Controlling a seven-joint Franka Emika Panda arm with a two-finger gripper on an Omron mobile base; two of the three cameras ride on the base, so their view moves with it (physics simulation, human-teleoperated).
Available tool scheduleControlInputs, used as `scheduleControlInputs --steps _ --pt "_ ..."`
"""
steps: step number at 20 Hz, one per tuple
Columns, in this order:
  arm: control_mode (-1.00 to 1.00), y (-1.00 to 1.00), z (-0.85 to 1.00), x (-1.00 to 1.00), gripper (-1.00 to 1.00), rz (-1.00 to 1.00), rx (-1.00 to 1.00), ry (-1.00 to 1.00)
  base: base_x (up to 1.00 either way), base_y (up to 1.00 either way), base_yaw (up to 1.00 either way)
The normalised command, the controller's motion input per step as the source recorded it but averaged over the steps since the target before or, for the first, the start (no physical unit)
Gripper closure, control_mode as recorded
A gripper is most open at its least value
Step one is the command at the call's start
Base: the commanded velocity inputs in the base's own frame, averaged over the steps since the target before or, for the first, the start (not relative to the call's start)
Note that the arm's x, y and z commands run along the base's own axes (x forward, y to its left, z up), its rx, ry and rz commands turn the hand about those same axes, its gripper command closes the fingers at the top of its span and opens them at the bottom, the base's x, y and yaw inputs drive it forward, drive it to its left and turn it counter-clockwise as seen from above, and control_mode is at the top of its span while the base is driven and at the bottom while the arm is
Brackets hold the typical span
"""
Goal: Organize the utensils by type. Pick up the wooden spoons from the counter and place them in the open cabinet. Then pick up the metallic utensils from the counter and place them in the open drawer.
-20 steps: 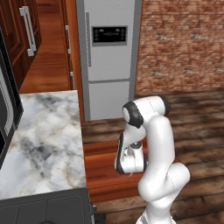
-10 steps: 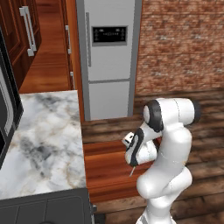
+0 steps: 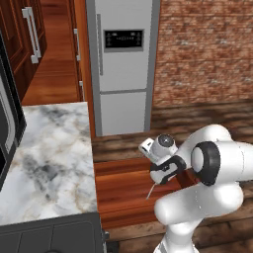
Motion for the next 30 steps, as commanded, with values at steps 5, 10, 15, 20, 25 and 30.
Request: scheduleControlInputs --steps 5,10,15,20,25,30 --pt "-1.00 0.00 1.00 0.01 -1.00 0.00 -0.07 0.21 0.00 0.00 0.00" --pt "-1.00 0.00 0.98 0.01 -1.00 0.00 -0.07 0.22 0.00 0.00 0.00" --pt "-1.00 -0.01 0.79 0.00 -1.00 0.00 -0.10 0.28 0.00 0.00 0.00" --pt "-1.00 -0.13 0.12 -0.26 -1.00 -0.03 -0.02 0.12 0.00 0.00 0.00" --pt "-1.00 -0.53 -0.37 -0.91 -1.00 -0.11 0.31 -0.29 0.00 0.00 0.00" --pt "-1.00 -0.40 -0.19 -1.00 -1.00 -0.10 0.36 -0.37 0.00 0.00 0.00"
